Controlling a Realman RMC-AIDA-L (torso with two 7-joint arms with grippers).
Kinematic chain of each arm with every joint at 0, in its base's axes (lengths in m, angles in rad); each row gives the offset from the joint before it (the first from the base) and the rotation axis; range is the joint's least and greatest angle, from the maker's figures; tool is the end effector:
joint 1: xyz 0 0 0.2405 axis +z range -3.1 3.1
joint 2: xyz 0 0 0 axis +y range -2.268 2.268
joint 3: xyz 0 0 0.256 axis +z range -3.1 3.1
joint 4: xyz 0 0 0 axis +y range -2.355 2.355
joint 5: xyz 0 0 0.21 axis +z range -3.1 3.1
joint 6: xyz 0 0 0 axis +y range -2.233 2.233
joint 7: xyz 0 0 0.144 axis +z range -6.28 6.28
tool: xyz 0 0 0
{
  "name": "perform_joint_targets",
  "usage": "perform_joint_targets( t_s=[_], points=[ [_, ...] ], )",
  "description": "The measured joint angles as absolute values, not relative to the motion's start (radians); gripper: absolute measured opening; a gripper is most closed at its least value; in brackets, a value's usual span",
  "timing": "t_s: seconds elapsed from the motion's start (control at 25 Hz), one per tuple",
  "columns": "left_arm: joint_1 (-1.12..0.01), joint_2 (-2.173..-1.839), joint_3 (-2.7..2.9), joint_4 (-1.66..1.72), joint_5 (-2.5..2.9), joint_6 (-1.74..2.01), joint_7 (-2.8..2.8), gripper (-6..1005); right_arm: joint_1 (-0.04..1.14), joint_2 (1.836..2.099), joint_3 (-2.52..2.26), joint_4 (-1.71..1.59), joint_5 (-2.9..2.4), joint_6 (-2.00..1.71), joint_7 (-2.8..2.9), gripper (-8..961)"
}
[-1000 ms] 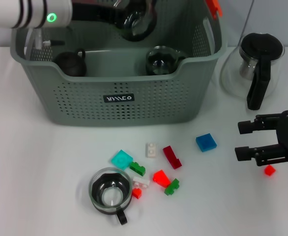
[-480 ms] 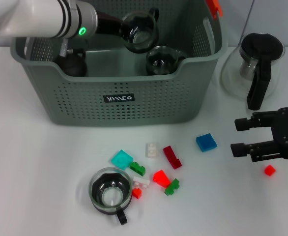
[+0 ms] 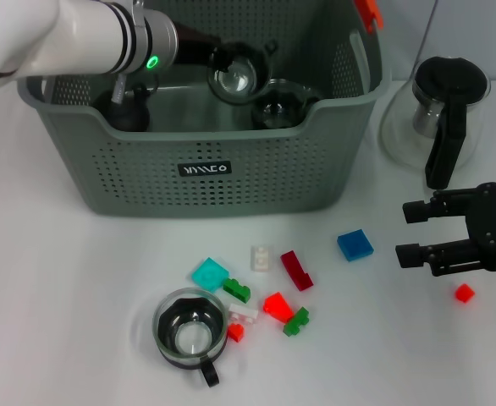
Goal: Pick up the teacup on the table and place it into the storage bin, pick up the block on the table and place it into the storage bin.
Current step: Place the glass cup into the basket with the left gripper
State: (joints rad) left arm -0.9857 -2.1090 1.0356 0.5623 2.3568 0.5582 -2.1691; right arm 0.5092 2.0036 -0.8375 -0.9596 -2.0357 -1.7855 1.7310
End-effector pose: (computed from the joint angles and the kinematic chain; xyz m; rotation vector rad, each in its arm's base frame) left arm -0.1570 0.4914 -0.0318 -2.2121 -0.7496 -0.1783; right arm 0.2372 0.3230 0.0507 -2.9432 0.6917 0.4838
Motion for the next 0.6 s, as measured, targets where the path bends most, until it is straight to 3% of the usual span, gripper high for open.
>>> perform_joint_targets(
  t_s=[0.28, 0.6],
  points=[
    [-0.977, -2.109, 1.045, 0.561, 2.358, 0.551, -2.169, 234, 0.507, 2.003, -0.837, -0.96, -2.036, -1.785, 1.729, 823],
    [-0.94, -2.109, 1.043, 0.623, 2.358, 0.576, -2.179, 581, 0.501, 2.004, -0.838, -0.96, -2.036, -1.785, 1.719, 823]
  ],
)
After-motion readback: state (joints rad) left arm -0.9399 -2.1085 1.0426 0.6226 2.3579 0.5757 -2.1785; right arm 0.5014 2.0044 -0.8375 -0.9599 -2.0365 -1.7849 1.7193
